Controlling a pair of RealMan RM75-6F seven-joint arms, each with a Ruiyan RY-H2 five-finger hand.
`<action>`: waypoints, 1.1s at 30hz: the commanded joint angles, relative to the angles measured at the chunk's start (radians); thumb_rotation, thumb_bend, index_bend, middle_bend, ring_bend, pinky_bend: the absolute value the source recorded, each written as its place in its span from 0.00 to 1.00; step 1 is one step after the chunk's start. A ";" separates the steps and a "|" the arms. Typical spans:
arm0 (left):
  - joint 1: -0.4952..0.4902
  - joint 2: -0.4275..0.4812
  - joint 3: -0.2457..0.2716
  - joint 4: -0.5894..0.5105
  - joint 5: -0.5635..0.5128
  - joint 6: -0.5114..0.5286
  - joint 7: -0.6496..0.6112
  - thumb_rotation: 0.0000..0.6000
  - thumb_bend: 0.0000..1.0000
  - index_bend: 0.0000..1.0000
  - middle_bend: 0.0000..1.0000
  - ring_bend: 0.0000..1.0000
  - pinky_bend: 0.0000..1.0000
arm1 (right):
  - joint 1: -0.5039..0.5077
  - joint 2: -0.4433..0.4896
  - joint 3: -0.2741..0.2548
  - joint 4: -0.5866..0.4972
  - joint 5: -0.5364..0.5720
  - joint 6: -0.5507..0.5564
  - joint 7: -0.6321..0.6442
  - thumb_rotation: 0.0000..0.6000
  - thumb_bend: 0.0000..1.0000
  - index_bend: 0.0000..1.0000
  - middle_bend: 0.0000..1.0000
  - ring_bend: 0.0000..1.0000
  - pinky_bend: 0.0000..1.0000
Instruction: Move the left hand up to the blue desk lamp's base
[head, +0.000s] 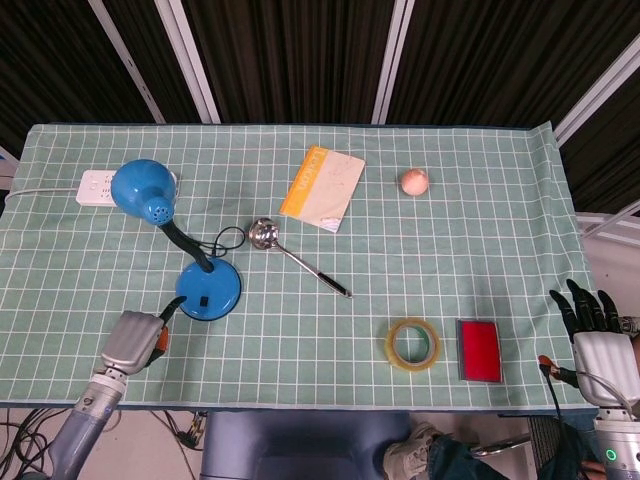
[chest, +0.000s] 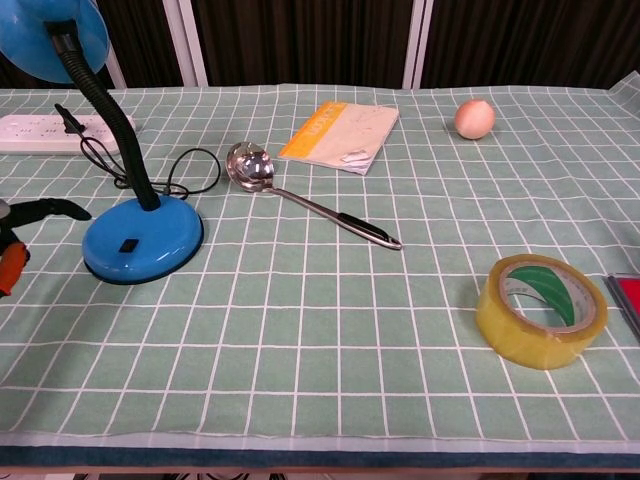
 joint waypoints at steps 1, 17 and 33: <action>-0.017 -0.032 -0.008 0.011 -0.022 -0.014 0.028 1.00 0.85 0.15 0.81 0.82 0.86 | 0.000 0.001 0.000 -0.001 0.001 -0.001 -0.001 1.00 0.17 0.13 0.04 0.11 0.00; -0.038 -0.090 -0.001 0.057 -0.051 -0.004 0.063 1.00 0.84 0.17 0.81 0.82 0.86 | 0.000 0.001 0.001 -0.004 0.010 -0.007 -0.009 1.00 0.17 0.13 0.04 0.11 0.00; -0.057 -0.109 0.013 0.067 -0.076 -0.014 0.091 1.00 0.84 0.19 0.81 0.82 0.86 | 0.000 0.000 0.002 -0.006 0.014 -0.008 -0.017 1.00 0.17 0.13 0.04 0.11 0.00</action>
